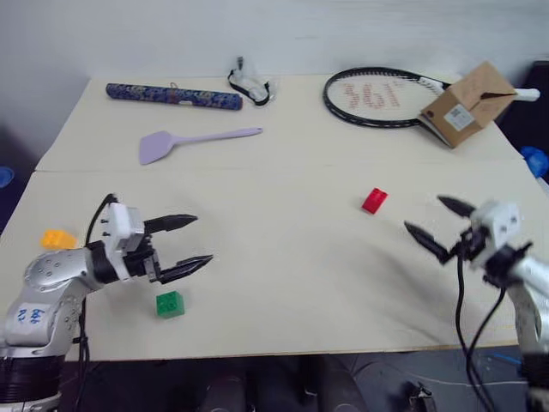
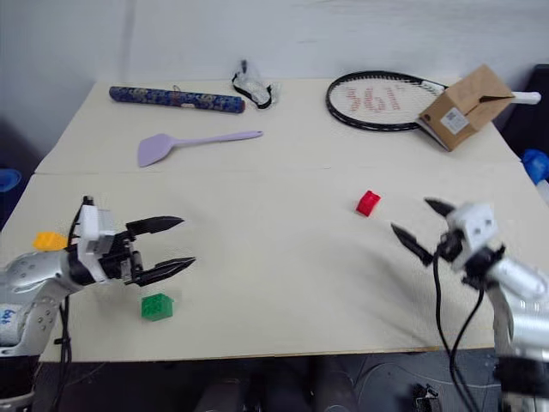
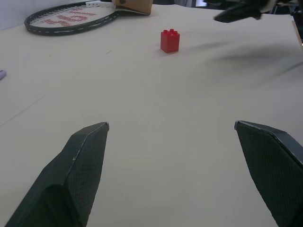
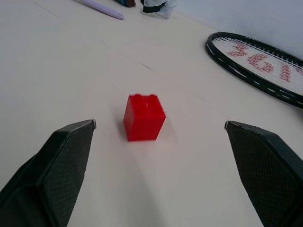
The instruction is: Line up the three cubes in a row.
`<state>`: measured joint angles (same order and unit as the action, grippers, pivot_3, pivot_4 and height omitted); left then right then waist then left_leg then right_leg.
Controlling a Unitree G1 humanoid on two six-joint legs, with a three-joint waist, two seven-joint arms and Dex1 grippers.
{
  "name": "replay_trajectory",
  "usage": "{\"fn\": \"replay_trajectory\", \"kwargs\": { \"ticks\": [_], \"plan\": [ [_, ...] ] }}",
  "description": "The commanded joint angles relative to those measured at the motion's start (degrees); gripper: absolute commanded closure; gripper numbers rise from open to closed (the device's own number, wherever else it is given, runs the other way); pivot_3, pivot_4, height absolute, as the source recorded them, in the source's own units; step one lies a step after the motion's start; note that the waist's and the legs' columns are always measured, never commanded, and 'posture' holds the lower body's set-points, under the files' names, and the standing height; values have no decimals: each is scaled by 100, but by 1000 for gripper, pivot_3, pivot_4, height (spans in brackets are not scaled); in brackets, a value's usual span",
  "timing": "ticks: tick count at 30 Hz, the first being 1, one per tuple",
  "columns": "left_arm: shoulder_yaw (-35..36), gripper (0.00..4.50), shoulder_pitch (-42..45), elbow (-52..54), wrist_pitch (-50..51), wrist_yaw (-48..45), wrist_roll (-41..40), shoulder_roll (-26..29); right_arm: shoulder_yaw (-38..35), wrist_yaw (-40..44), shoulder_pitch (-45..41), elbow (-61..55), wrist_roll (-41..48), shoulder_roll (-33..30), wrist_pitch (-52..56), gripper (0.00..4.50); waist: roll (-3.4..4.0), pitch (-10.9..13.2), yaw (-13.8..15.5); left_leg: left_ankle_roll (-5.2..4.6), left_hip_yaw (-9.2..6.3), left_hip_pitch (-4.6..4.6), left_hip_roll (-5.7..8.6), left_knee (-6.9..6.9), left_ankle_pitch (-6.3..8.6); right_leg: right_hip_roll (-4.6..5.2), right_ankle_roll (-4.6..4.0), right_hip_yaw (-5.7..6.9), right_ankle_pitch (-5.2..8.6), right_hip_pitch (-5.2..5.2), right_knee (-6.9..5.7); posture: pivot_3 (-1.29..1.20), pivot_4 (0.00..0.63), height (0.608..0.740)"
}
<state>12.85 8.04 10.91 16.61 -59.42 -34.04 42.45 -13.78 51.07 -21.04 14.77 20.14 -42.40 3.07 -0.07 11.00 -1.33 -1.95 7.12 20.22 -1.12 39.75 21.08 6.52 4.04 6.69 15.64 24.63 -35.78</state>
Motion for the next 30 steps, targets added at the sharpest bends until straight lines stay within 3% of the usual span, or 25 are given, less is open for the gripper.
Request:
{"fn": "replay_trajectory", "kwargs": {
  "ticks": [1, 5, 11, 14, 21, 25, 30],
  "plan": [
    [-6, 13, 271, 231, 94, 35, -177, -55, 452, 423, -957, 1116, -378, -114, 63, 0, 0, 0, 32, -2, -6, 7, 0, 2, -1, 1, 0, 6, 0, 0, -1, 0, 150, 740],
    [-35, 13, 368, 287, 154, 46, -146, -96, 918, 940, -2105, 2445, -681, 26, 70, 0, 0, 0, 34, -5, -10, 15, 2, 12, -1, 2, 3, 14, -2, -4, -4, 0, 150, 740],
    [10, 13, 217, 496, 199, 133, -136, -120, 1293, 1253, -2796, 3645, -1152, 209, -238, 0, 0, 0, 15, -6, -16, 20, 2, 18, -1, 2, 5, 20, -3, -6, -4, 0, 150, 740],
    [52, 0, 26, 708, 241, 258, -159, -160, 1353, 1336, -3015, 4079, -1276, 307, -320, 575, 0, 0, -31, -6, -16, 20, 2, 21, -1, 3, 6, 18, -4, -7, -7, 0, 150, 740],
    [38, 0, -65, 790, 258, 327, -113, -177, 1179, 1771, -3246, 4491, -1205, 479, -1113, 3050, 1, 1, -35, -5, -17, 19, -1, 21, -2, 2, 6, 18, -3, -7, -8, 0, 150, 740],
    [110, 0, -131, 705, 220, 258, -83, -103, 1412, 3139, -2959, 3353, -879, 558, -1178, 3029, 3, 2, -31, -5, -17, 19, -1, 21, -2, 1, 6, 18, -4, -6, -7, 0, 150, 740],
    [85, 0, -171, 691, 213, 219, -78, -116, 2142, 3884, -2387, 1107, -685, 737, -239, 3029, 3, 2, -25, -3, -24, 18, -4, 22, -1, 2, 6, 20, -4, -7, -9, 0, 150, 740]
  ]
}}
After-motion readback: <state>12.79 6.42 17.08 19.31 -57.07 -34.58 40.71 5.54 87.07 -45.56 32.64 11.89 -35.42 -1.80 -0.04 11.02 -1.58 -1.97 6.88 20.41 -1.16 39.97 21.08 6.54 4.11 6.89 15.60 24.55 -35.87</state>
